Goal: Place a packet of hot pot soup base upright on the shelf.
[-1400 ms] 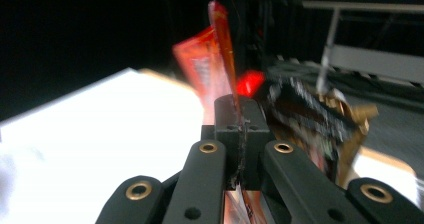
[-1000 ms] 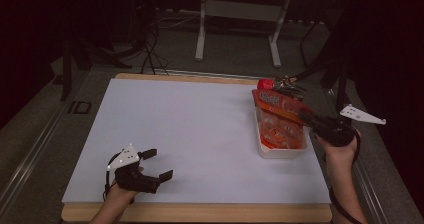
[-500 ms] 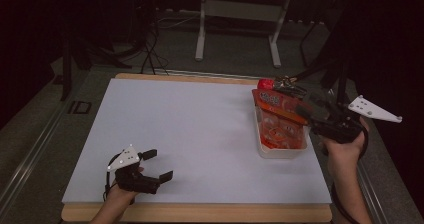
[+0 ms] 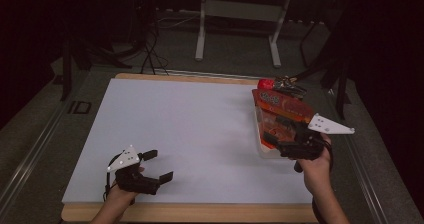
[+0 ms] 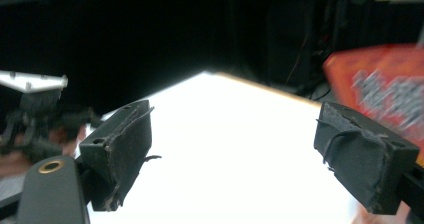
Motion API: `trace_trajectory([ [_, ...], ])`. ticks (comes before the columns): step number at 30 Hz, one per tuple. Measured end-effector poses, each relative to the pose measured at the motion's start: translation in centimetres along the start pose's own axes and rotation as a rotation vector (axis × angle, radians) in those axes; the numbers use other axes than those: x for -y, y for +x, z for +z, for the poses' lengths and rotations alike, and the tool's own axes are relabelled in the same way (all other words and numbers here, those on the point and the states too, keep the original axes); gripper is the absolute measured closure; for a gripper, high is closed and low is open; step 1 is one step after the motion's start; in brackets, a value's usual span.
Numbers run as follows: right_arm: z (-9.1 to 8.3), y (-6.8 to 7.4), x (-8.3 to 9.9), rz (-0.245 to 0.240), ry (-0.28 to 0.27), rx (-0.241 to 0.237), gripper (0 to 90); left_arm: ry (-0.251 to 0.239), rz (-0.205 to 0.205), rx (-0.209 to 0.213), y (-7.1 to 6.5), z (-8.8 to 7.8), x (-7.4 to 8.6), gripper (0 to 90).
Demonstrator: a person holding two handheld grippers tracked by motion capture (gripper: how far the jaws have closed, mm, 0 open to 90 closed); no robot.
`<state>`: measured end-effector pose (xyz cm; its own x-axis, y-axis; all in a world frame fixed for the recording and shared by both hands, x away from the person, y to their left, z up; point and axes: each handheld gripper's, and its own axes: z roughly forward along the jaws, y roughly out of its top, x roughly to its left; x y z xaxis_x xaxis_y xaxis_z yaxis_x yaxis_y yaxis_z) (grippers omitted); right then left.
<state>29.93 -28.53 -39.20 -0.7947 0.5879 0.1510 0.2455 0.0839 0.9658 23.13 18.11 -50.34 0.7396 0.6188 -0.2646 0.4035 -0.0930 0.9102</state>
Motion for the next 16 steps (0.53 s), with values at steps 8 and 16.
trace_trajectory([
  [8,2.2,0.5,4.0,0.005,0.09,-0.069,15.6,0.001,0.001,0.002,0.0,0.0,0.0,1.6],
  [16,3.2,0.4,5.6,-0.01,0.136,-0.083,15.9,0.001,0.005,0.009,-0.1,0.1,0.0,1.6],
])
